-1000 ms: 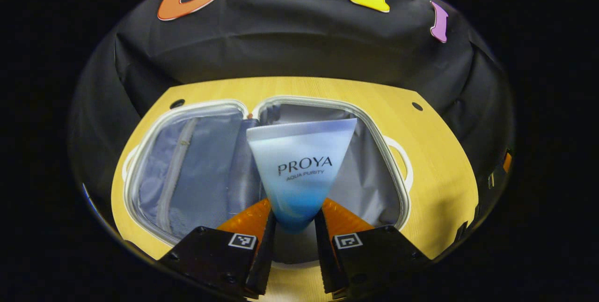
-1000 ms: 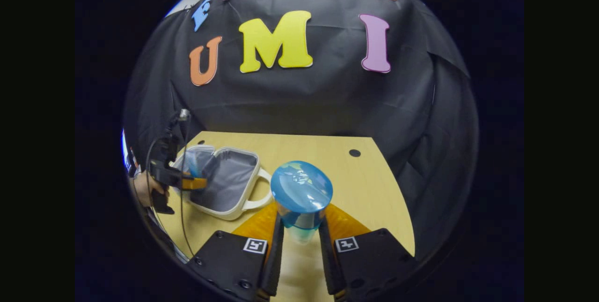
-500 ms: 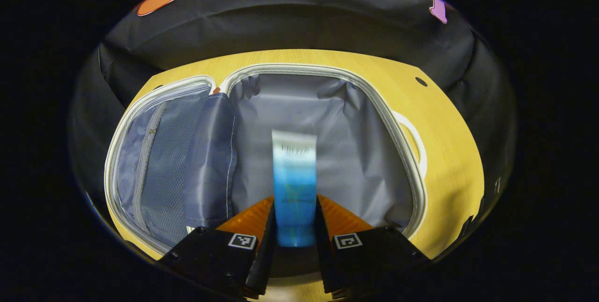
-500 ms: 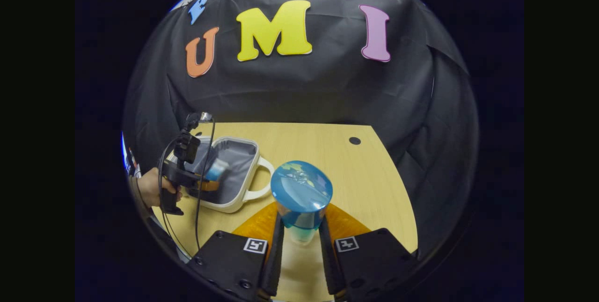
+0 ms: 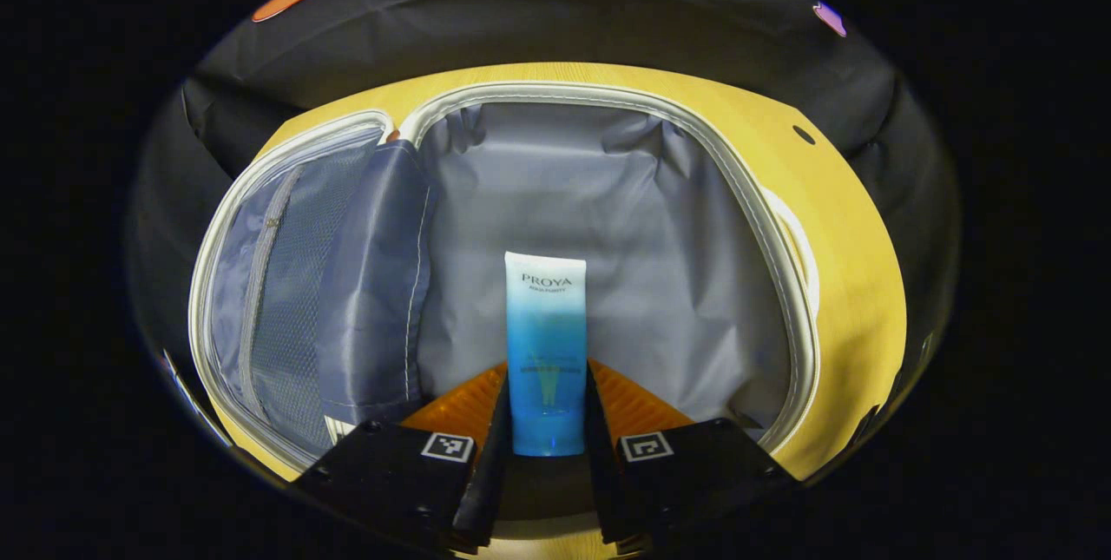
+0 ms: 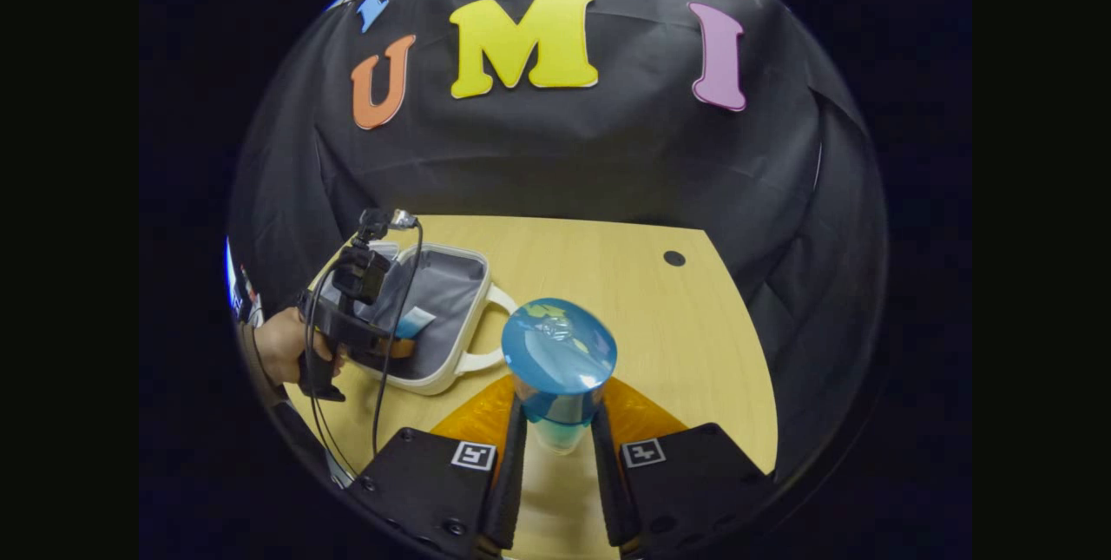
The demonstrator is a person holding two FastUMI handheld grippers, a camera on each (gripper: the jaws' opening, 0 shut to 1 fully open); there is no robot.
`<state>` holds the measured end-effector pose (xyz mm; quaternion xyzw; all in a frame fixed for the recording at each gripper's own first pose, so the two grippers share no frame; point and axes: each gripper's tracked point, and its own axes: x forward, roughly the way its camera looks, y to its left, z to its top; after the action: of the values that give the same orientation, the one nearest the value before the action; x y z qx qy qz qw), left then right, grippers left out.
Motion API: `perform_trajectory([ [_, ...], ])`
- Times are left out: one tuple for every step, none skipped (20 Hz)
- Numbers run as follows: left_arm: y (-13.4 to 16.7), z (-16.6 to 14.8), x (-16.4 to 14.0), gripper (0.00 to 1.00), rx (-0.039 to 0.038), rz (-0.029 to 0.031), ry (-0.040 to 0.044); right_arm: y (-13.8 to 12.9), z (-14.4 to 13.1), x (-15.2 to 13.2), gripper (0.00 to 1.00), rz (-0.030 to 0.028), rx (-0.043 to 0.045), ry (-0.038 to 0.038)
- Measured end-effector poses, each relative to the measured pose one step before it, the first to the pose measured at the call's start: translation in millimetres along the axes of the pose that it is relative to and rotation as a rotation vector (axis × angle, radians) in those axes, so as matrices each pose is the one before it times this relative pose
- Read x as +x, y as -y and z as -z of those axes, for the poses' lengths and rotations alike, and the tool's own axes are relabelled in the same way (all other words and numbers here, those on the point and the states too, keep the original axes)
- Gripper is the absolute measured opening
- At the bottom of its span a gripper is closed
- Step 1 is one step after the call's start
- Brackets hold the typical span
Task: First open the suitcase, pack the skin care products into it, and then close the suitcase.
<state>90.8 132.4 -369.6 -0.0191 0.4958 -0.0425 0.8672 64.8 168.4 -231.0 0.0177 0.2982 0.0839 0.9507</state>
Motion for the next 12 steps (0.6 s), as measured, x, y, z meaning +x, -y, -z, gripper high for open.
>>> perform_trajectory([
  [4.22, 0.67, -0.58, 0.48, -0.01222, 0.01898, 0.00276, -5.25, -5.47, 6.01, 0.34, -0.01194, -0.00067, -0.00151],
  [4.89, -0.43, -6.72, 0.72, -0.01564, 0.02015, 0.00505, -6.32, -5.73, 3.94, 0.36, -0.01537, -0.00262, -0.00121],
  [1.42, -1.63, -7.54, 0.79, -0.01635, 0.0093, 0.01839, -6.55, -6.21, 5.09, 0.34, -0.01469, -0.00714, -0.00003],
  [1.77, -3.04, -8.63, 0.87, -0.0145, 0.00626, 0.02397, -7.63, -6.31, 6.34, 0.36, -0.0158, -0.00857, 0.00066],
  [-0.12, -2.72, -11.34, 0.93, -0.01221, 0.00185, 0.02791, -9.41, -6.91, 5.09, 0.36, -0.0186, -0.00737, 0.00017],
  [-3.11, -4.41, -13.81, 0.97, -0.00927, -0.00819, 0.03592, -10.42, -7.07, 6.84, 0.36, -0.0191, -0.00372, -0.00072],
  [-3.03, -7.16, -14.94, 0.98, -0.00847, -0.00696, 0.04836, -11.31, -6.41, 7.8, 0.36, -0.01971, -0.00154, -0.00274],
  [-4.82, -8.34, -18.11, 0.98, -0.00385, 0.00024, 0.05844, -12.57, -6.5, 11.27, 0.34, -0.02334, 0.00063, -0.00386],
  [-7.93, -10.67, -19.4, 0.98, 0.00204, -0.01283, 0.06571, -13.45, -4.69, 9.61, 0.36, -0.01631, -0.01319, -0.00331],
  [-10.87, -12.99, -22.09, 0.98, 0.00833, -0.01961, 0.07028, -13.72, -2.28, 10.76, 0.35, -0.01568, -0.0337, 0.00148],
  [-12.0, -11.44, -18.33, 0.97, 0.00903, -0.02632, 0.06212, -13.12, 1.22, 14.28, 0.36, -0.01225, -0.02769, -0.0079],
  [-10.71, -10.67, -16.04, 0.97, 0.01237, -0.01518, 0.05762, -13.03, 5.98, 14.9, 0.36, -0.00748, -0.01725, -0.02581],
])
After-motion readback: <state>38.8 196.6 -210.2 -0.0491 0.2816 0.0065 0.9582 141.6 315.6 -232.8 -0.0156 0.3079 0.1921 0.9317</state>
